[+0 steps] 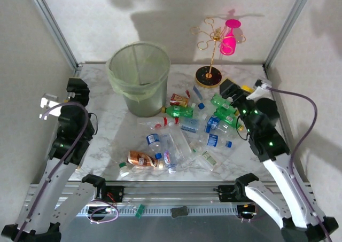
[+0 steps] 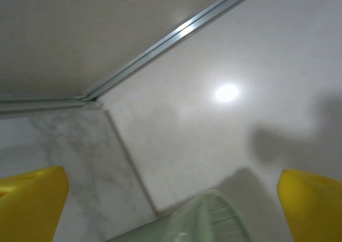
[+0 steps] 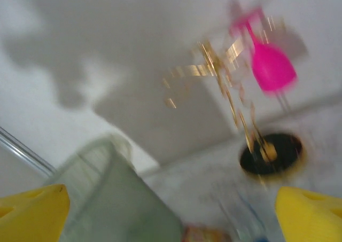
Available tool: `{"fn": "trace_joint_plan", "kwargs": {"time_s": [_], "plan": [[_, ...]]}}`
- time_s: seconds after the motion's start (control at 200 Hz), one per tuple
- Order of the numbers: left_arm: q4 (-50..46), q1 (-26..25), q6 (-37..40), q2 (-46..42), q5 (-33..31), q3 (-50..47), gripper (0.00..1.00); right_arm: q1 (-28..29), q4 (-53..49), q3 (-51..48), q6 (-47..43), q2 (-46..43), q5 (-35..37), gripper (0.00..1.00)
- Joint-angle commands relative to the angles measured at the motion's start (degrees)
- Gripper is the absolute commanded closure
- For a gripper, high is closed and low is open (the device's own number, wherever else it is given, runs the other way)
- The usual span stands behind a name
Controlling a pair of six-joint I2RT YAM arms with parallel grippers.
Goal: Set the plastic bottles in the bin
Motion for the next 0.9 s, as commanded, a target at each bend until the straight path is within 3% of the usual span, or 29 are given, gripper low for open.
{"fn": "trace_joint_plan", "kwargs": {"time_s": [0.0,0.08,0.165,0.426,0.611,0.896], "plan": [[-16.70,3.31,-10.92,7.85,0.58,4.50,0.01,-0.34,-14.07,-1.06,7.99,6.28,-4.86,0.01],[-24.71,7.59,-21.90,14.69,3.52,8.28,0.01,-0.35,-14.95,-1.40,9.96,9.50,-5.10,0.01],[-31.07,13.66,-28.63,23.60,11.65,12.46,0.01,-0.22,-14.48,-1.65,9.10,11.42,-6.79,0.03],[-31.67,23.79,-32.81,43.69,26.45,15.95,0.00,-0.08,-12.82,-1.02,5.99,14.10,-10.34,0.01],[-29.74,25.13,-35.77,50.57,27.77,17.66,0.00,0.58,-11.03,-0.32,2.63,17.08,-16.97,0.01],[-27.61,27.35,-38.99,55.83,26.98,18.88,0.00,2.00,-10.96,0.82,2.05,20.49,-19.67,0.01]]}}
